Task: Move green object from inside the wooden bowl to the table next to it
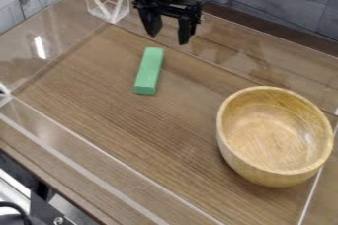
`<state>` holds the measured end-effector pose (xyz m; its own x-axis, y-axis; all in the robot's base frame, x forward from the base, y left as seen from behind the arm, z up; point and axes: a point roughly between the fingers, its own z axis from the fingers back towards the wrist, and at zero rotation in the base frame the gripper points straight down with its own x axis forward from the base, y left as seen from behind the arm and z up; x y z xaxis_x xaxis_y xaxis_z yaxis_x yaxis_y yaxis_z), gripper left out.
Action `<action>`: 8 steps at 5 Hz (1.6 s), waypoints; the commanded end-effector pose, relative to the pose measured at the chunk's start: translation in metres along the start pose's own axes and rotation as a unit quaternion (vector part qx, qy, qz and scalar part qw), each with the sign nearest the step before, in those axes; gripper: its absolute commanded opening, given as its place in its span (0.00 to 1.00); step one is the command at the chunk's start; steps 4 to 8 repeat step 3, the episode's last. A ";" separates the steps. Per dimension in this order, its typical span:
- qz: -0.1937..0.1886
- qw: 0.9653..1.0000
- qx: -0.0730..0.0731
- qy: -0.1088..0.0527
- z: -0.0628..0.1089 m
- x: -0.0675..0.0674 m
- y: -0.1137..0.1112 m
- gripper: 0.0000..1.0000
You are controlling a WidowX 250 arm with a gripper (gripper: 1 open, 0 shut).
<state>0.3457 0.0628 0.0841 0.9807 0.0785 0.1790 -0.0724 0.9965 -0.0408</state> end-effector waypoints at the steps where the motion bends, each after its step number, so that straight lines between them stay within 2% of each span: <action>1: 0.011 0.999 0.010 -0.031 0.017 0.022 0.002 1.00; 2: 0.018 0.999 0.011 -0.031 0.020 0.031 -0.001 1.00; 3: -0.001 1.000 0.007 -0.020 0.022 0.029 -0.007 1.00; 8: -0.001 1.000 0.007 -0.020 0.022 0.029 -0.007 1.00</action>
